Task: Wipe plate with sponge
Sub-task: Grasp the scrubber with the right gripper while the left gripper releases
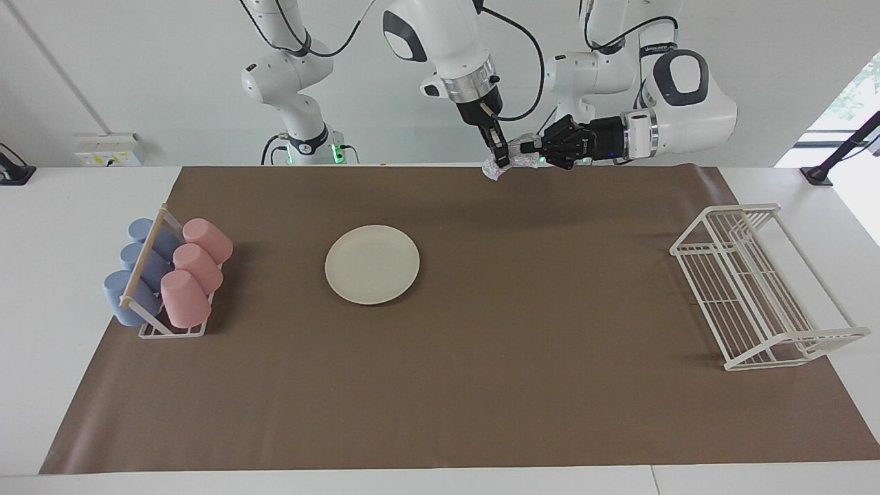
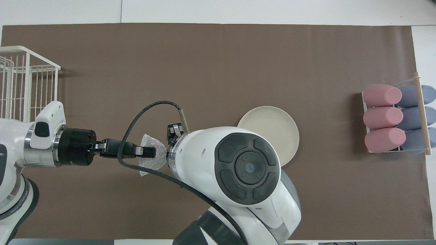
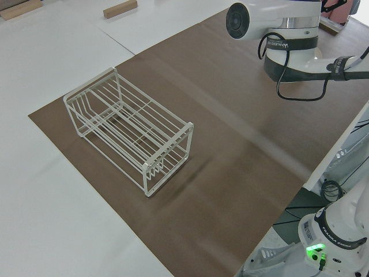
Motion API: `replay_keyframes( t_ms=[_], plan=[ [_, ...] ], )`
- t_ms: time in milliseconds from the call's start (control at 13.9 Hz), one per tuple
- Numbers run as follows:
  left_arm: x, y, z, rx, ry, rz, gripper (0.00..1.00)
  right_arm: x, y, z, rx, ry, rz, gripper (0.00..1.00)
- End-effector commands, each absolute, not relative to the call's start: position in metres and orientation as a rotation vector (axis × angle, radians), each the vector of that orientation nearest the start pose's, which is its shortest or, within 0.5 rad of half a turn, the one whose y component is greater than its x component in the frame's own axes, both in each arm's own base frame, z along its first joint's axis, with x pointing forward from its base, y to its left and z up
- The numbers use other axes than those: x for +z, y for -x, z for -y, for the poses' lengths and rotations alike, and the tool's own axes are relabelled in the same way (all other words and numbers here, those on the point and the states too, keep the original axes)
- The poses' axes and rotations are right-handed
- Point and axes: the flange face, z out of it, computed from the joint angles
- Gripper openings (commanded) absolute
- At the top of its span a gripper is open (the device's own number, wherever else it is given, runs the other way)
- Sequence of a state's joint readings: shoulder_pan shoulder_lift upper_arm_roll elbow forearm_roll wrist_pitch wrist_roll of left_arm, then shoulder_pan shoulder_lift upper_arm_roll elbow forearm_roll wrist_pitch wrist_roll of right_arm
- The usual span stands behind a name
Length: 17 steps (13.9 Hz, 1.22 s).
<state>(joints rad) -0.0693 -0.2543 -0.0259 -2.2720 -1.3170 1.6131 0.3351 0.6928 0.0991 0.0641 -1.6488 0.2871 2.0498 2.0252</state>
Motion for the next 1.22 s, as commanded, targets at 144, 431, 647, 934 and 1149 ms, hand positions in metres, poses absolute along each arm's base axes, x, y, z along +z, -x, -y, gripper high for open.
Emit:
replay_keyframes(
  t_ms=[144, 431, 647, 934, 1149],
  plan=[
    [0.507, -0.439, 0.137, -0.178, -1.818, 0.052, 0.19, 0.577, -0.438, -0.431, 0.317, 2.170, -1.725, 0.00],
    [0.509, -0.436, 0.137, -0.183, -1.851, 0.066, 1.00, 0.576, -0.438, -0.429, 0.297, 2.191, -1.723, 0.00],
    [0.509, -0.436, 0.137, -0.183, -1.853, 0.063, 1.00, 0.573, -0.447, -0.416, 0.262, 2.199, -1.724, 0.00],
    [0.506, -0.436, 0.135, -0.187, -1.877, 0.051, 1.00, 0.493, -0.512, -0.316, 0.155, 2.314, -1.635, 0.00],
    [0.497, -0.438, 0.130, -0.209, -1.975, 0.051, 1.00, 0.410, -0.504, -0.293, 0.143, 2.321, -1.701, 0.00]
  ],
)
